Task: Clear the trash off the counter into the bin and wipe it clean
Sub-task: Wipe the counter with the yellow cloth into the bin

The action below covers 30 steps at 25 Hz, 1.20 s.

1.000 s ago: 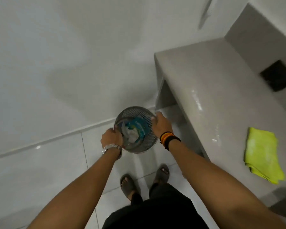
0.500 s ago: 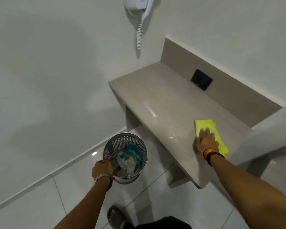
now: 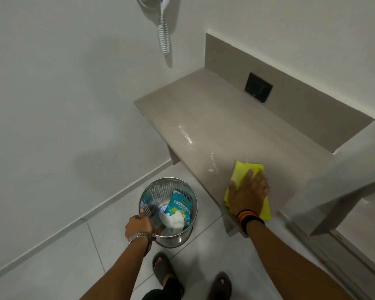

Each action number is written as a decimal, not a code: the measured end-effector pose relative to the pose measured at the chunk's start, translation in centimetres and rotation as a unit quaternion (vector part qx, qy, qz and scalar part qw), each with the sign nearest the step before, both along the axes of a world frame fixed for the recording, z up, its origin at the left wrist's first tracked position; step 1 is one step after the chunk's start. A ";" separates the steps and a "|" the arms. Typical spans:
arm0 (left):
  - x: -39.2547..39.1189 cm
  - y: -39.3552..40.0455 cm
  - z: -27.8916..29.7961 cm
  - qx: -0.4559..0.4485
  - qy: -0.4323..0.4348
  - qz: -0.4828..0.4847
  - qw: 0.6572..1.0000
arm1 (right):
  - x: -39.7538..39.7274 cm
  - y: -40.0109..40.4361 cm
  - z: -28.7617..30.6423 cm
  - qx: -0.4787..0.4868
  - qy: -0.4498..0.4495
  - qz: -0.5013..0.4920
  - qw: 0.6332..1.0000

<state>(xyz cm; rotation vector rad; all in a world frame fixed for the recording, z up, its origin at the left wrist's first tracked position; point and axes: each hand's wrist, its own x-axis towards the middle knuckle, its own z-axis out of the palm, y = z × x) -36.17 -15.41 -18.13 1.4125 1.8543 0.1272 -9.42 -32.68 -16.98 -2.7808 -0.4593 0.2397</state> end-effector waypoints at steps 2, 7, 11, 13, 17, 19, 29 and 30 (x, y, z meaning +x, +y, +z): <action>0.0 0.5 -0.2 -0.002 -0.001 0.004 1.000 | -1.0 3.2 0.6 0.025 0.020 -0.012 0.999; 1.3 4.3 -0.7 -0.008 0.013 0.008 1.000 | -0.4 10.4 0.0 0.050 0.006 -0.031 0.998; 3.6 9.7 -1.8 -0.022 -0.006 0.008 1.000 | 1.4 18.5 -0.6 0.085 -0.025 -0.068 0.994; 4.9 13.4 -2.8 -0.036 0.002 -0.006 0.999 | 3.3 23.0 -1.1 0.092 -0.037 -0.070 0.993; 6.8 19.4 -4.4 -0.026 0.010 -0.045 0.999 | 7.2 31.0 -1.4 0.113 -0.043 -0.014 0.993; 7.2 22.1 -4.8 -0.023 0.009 -0.053 0.998 | 7.8 34.1 -1.2 0.139 -0.034 0.020 0.990; 6.7 27.5 -2.0 -0.007 -0.001 -0.044 0.999 | -7.6 37.2 -0.8 0.251 0.152 0.293 0.910; 6.7 27.3 -1.6 -0.010 -0.005 -0.039 0.999 | -7.7 37.0 -1.1 0.246 0.157 0.287 0.912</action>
